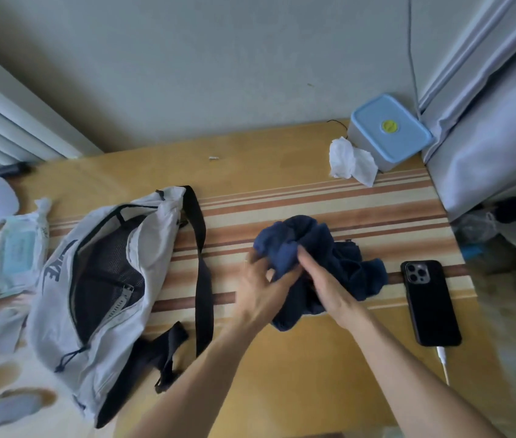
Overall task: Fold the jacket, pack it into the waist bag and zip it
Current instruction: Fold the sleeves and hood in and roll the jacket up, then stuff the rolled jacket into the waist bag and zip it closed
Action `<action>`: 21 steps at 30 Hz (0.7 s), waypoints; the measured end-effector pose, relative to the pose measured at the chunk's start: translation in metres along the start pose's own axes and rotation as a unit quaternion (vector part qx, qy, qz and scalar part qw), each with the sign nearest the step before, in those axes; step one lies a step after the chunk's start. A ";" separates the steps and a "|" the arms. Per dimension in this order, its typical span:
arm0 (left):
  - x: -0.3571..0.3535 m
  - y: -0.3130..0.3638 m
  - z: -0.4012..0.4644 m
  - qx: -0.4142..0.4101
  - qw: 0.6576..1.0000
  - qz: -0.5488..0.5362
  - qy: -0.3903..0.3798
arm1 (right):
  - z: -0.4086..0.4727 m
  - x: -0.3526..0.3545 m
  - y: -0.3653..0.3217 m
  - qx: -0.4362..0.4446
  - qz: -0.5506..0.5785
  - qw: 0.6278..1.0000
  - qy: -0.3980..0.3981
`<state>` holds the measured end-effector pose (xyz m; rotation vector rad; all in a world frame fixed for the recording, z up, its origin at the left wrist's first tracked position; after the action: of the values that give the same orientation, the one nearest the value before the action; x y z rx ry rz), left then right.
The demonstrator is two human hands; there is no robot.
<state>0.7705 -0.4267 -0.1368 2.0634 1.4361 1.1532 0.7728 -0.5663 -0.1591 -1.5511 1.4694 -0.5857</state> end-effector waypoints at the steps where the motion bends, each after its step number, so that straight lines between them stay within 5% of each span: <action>1: -0.013 0.004 -0.004 -0.047 0.998 0.007 -0.033 | -0.003 0.010 -0.004 -0.025 0.094 0.995 0.001; 5: -0.055 0.004 -0.005 -0.212 0.960 0.146 -0.107 | -0.011 0.050 -0.002 -0.044 0.112 0.987 0.103; 7: -0.072 -0.004 0.002 -0.294 0.912 0.279 -0.059 | -0.014 0.073 0.002 0.015 -0.128 0.963 0.238; 9: -0.087 -0.010 0.005 -0.269 0.892 0.363 -0.028 | -0.023 0.090 0.004 0.107 -0.394 0.846 0.342; 11: -0.104 -0.017 0.010 -0.256 0.870 0.420 -0.040 | -0.030 0.094 0.012 0.212 -0.536 0.761 0.296; 13: -0.117 -0.023 0.015 -0.279 0.843 0.456 -0.055 | -0.027 0.097 0.034 0.206 -0.594 0.759 0.171; 15: -0.118 -0.026 0.021 -0.286 0.860 0.415 -0.082 | -0.023 0.103 0.054 0.171 -0.598 0.775 0.113; 17: -0.108 -0.029 0.021 -0.267 0.919 0.276 -0.094 | -0.015 0.110 0.064 0.163 -0.603 0.774 0.106; 21: -0.092 -0.037 0.010 -0.122 0.976 0.149 0.098 | -0.005 0.114 0.071 0.152 -0.666 0.723 0.103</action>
<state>0.7430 -0.4926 -0.2059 2.0804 1.0207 1.6042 0.7520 -0.6691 -0.2431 -2.1140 0.0610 -1.7422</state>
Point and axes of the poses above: each hand's wrist, its own z-axis towards the middle knuckle, its own x-axis out of the back of the hand, y = z × x, the point moved 1 cm from there along z, towards the middle knuckle, and after that the axes turned 11 degrees about x, right-handed, at the moved point
